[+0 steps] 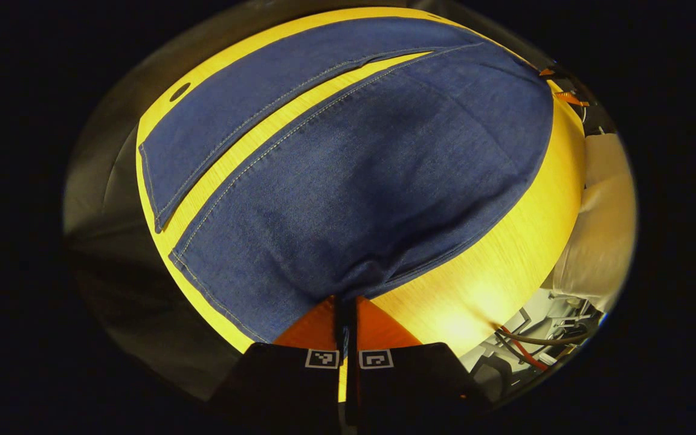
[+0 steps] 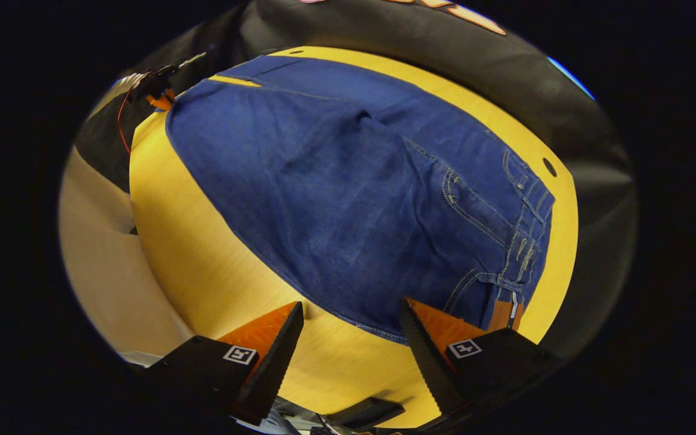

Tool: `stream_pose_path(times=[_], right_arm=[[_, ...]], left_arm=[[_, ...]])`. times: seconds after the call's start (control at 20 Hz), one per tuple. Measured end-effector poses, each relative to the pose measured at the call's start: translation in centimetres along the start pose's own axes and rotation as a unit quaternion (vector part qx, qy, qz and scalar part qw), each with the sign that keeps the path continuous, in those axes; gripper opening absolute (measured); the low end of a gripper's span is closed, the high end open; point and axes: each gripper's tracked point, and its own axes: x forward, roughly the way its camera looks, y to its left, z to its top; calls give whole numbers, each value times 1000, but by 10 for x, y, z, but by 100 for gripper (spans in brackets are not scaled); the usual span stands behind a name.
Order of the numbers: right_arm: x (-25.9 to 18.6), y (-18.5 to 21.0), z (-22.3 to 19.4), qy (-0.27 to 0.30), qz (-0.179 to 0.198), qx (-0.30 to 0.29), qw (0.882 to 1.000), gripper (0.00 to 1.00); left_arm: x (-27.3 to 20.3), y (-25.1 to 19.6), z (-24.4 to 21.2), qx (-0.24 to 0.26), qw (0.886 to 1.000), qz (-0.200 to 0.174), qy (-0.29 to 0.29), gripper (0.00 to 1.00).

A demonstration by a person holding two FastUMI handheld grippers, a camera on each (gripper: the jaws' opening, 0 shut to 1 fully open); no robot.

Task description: Grasp the waist and the cuffs of the jeans and fold them to make the two legs overlap; first hold the waist and fold one-third of the jeans toward the cuffs, then hold the cuffs and fold the remaining one-third in the same direction to finish folding.

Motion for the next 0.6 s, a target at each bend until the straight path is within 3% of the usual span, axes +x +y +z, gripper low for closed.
stream_pose_path(times=[0.25,0.4,0.45,0.5,0.6], right_arm=[[7,-4,2,0,17,-1,1000,99],[6,-11,4,0,11,11,1000,90],[8,-15,4,-1,8,18,1000,78],[7,-19,6,-4,3,22,1000,75],[10,-27,14,-5,-5,23,1000,43]], left_arm=[[1,0,-1,5,1000,-10,13,0],[1,0,0,5,1000,-12,15,0],[1,0,1,5,1000,-12,14,0],[1,0,0,5,1000,-12,14,0],[1,0,0,3,1000,-13,12,0]])
